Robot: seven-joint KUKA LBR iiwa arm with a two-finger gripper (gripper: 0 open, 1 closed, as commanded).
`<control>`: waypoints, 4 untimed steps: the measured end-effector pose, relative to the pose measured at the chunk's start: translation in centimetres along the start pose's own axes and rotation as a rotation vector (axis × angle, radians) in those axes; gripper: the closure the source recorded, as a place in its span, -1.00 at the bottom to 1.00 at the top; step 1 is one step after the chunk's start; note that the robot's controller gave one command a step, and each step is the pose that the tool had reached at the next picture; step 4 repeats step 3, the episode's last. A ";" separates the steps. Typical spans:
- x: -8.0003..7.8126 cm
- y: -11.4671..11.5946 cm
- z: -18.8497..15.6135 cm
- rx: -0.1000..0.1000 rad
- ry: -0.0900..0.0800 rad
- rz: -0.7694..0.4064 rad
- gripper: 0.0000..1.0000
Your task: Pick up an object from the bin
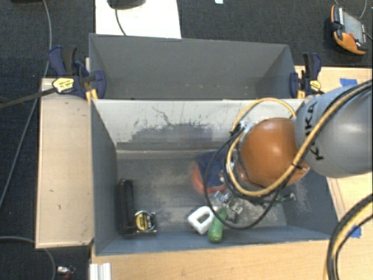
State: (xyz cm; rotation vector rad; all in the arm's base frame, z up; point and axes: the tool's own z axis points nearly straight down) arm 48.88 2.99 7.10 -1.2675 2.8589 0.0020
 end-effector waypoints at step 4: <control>-0.1 0.0 -6.6 -0.002 0.001 0.005 1.00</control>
Offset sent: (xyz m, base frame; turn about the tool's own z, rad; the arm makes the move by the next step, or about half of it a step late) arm -0.0030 0.0001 0.0501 0.0010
